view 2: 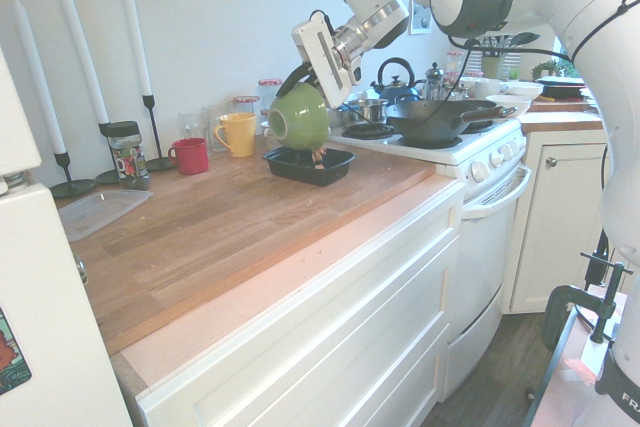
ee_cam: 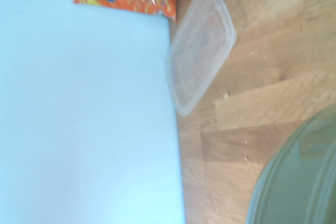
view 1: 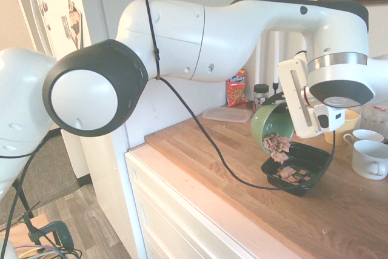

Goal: Pour the cereal into the box

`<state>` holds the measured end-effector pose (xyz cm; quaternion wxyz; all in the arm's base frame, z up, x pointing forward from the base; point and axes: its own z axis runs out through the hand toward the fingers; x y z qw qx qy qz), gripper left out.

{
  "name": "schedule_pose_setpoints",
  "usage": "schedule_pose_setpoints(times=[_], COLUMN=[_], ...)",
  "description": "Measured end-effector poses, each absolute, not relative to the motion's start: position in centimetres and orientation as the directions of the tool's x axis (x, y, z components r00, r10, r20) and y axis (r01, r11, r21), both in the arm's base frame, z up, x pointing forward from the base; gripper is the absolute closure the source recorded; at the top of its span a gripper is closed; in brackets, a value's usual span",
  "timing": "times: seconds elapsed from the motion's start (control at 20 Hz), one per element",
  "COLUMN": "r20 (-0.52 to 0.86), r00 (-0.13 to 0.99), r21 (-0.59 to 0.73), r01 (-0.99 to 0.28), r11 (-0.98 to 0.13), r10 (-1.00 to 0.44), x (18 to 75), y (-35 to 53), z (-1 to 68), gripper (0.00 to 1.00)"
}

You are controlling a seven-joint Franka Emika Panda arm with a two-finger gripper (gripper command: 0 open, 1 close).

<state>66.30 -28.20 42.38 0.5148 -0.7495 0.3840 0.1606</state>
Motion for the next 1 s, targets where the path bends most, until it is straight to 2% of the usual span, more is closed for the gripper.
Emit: schedule_pose_setpoints(times=[0.35,0.55,0.8,1.0], r20=[-0.650,-0.645,-0.639,-0.619], r00=[0.679,0.688,0.698,0.700], r21=[-0.701,-0.715,-0.717,-0.695], r01=[-0.709,-0.697,-0.692,-0.700], r11=[-0.076,-0.055,-0.079,-0.167], r10=[-0.340,-0.333,-0.322,-0.358], x=[66.7,66.7,67.0,67.1], y=[-30.5,-31.4,-30.6,-29.8], z=[40.7,40.5,40.7,41.7], gripper=[1.00,1.00,1.00,1.00])
